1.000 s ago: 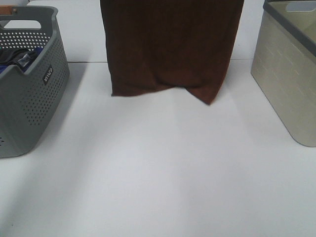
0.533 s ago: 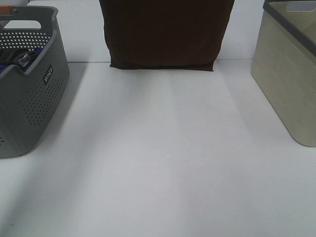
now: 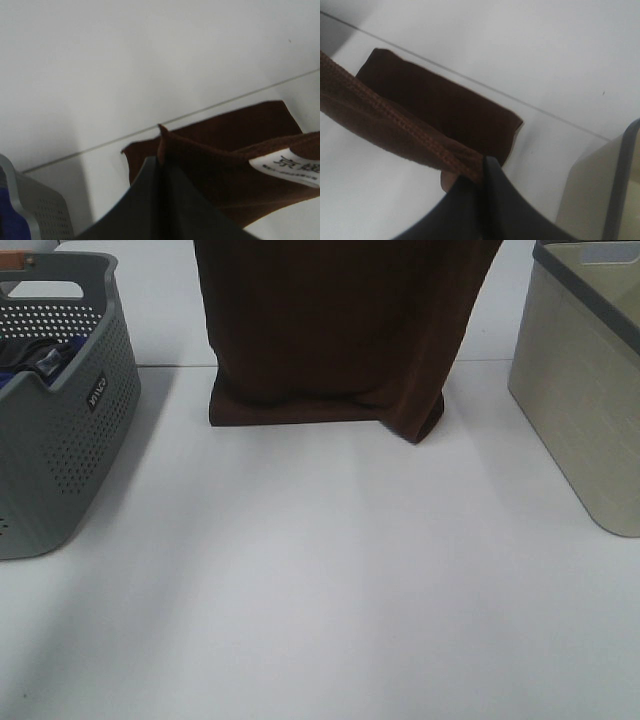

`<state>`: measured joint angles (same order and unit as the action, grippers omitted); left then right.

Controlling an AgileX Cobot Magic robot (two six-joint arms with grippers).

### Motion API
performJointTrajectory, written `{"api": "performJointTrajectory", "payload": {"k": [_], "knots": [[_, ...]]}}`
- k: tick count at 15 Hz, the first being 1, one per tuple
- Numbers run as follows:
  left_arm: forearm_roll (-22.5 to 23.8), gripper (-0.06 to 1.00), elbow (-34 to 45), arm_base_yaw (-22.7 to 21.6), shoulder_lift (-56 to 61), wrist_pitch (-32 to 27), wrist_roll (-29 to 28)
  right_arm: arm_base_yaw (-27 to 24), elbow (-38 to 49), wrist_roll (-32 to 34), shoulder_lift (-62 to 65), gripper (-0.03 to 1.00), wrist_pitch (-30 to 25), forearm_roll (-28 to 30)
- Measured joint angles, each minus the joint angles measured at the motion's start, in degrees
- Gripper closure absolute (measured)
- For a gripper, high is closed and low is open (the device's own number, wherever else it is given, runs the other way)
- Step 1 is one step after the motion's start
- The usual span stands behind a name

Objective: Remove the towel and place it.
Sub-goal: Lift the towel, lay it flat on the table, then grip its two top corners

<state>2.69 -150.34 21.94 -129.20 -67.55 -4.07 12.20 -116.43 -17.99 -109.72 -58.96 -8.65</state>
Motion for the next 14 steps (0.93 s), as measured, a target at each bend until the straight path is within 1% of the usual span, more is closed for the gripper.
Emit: {"api": "performJointTrajectory", "payload": {"k": [1,2,5,6,8,11,12,13,14], "knots": [[-0.4,0.94,0.0,0.0,-0.1,-0.9,-0.1,0.0,0.4,0.7,0.0,0.97,-1.1,-0.2],[-1.3,0.94,0.1,0.0,-0.3,-1.8,-0.5,0.0,1.1,3.0,0.0,0.97,-4.1,-0.3],[-3.1,0.94,2.3,0.3,-0.3,-2.1,-0.9,0.0,2.3,4.0,0.0,0.97,-9.1,-1.4],[-3.3,0.94,3.8,0.8,-0.3,-2.0,-0.9,0.0,3.3,4.0,0.0,0.97,-10.3,-1.7],[-2.7,0.94,8.7,2.3,0.9,-2.0,-0.9,0.0,5.4,4.1,0.0,0.97,-10.6,-1.9],[-2.7,0.94,20.9,4.1,6.5,-1.9,-0.7,-0.1,12.6,4.1,1.9,0.97,-10.6,-4.3],[-2.3,0.94,32.7,5.2,12.0,-1.8,-1.0,-0.1,20.2,4.1,5.4,0.97,-10.5,-4.9],[-2.3,0.94,32.7,5.2,12.0,-1.8,-1.0,-0.1,20.2,4.1,5.4,0.97,-10.5,-4.9],[-2.2,0.94,42.6,7.1,17.0,-1.9,-1.8,-0.1,28.5,4.1,9.9,0.97,-10.7,-5.4]]}}
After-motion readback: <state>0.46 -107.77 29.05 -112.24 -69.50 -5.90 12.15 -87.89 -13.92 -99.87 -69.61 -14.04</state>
